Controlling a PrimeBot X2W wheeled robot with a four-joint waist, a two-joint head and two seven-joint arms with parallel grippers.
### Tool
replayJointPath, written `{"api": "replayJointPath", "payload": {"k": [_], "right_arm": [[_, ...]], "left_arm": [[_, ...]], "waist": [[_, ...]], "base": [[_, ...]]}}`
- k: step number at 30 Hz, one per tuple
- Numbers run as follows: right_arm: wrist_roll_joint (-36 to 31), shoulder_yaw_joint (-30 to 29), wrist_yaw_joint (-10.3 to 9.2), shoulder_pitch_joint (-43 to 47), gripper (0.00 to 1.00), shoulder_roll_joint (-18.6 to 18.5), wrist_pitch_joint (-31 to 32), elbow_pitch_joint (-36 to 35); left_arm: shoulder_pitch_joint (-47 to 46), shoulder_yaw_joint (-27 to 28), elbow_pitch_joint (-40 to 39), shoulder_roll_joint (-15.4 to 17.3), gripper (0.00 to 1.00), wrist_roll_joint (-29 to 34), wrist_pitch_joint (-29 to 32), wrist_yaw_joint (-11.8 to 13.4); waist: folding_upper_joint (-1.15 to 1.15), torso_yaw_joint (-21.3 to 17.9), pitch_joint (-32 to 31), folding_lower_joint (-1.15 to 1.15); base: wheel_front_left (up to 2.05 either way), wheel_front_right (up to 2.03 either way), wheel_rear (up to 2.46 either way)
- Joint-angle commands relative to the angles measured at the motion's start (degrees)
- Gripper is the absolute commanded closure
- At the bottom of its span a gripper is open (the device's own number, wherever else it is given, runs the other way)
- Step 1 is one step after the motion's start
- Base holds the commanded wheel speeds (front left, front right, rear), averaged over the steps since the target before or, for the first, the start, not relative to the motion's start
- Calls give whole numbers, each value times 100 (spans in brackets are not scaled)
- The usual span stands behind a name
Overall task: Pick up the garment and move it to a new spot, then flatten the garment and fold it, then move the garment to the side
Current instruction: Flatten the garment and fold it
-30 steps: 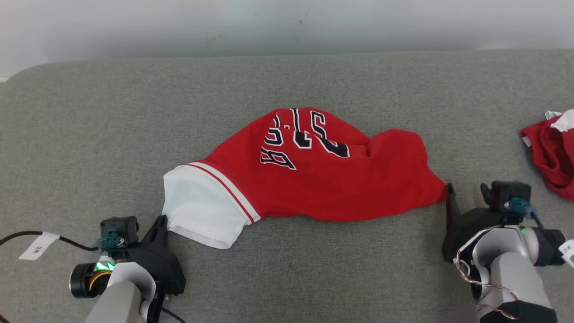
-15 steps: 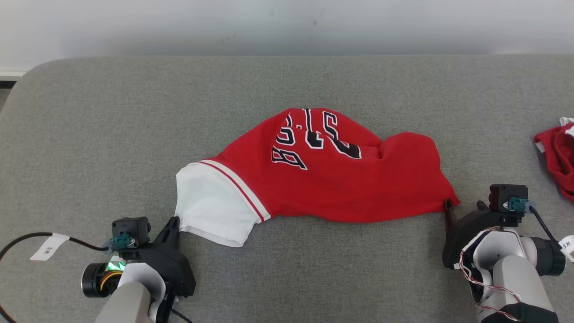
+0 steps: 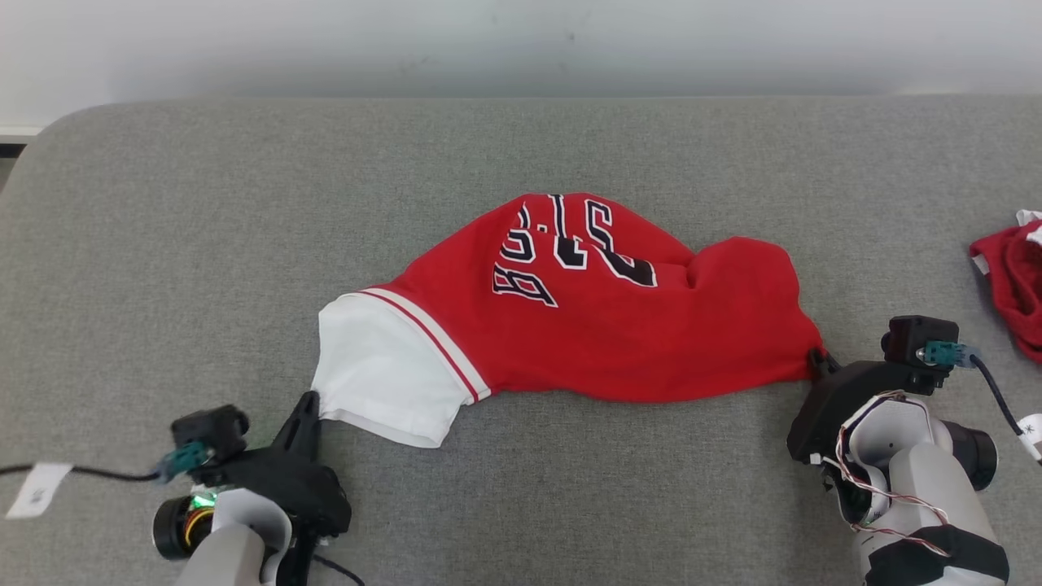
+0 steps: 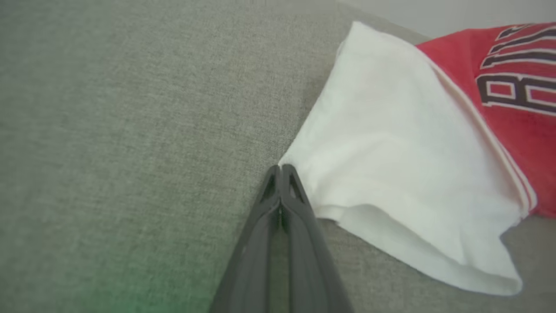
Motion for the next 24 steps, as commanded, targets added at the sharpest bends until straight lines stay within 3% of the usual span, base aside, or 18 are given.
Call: {"api": "replayJointPath", "payload": {"k": [1, 7, 12, 15, 19, 24], "right_arm": [[203, 67, -6, -20, 100, 23, -36, 11], [1205, 226, -3, -519, 100, 18, 44, -320], [2076, 598, -3, -1513, 100, 17, 561, -310], [2223, 886, -2, -2596, 100, 15, 855, -204], [2408, 929, -2, -3398, 100, 14, 827, -21], [2435, 326, -1, -4622, 100, 9, 215, 676]], "left_arm": [[236, 181, -17, -25, 100, -324, -72, -55], [-270, 779, -849, -36, 100, -1140, -562, -300], [-1196, 953, -1472, 203, 100, -1484, -160, -452], [-2296, 720, -1907, 653, 100, -1138, 253, -402], [-3116, 590, -2094, 765, 100, -946, 432, -352], [-4419, 402, -2175, 951, 100, -519, 60, -330]], "waist": [[0, -33, -46, 0], [0, -161, -20, 0], [0, -377, 315, 0], [0, -560, 840, 0], [0, -677, 1176, 0], [0, -862, 1546, 0]], "base": [[0, 0, 0], [0, 0, 0], [0, 0, 0], [0, 0, 0], [0, 0, 0], [0, 0, 0]]}}
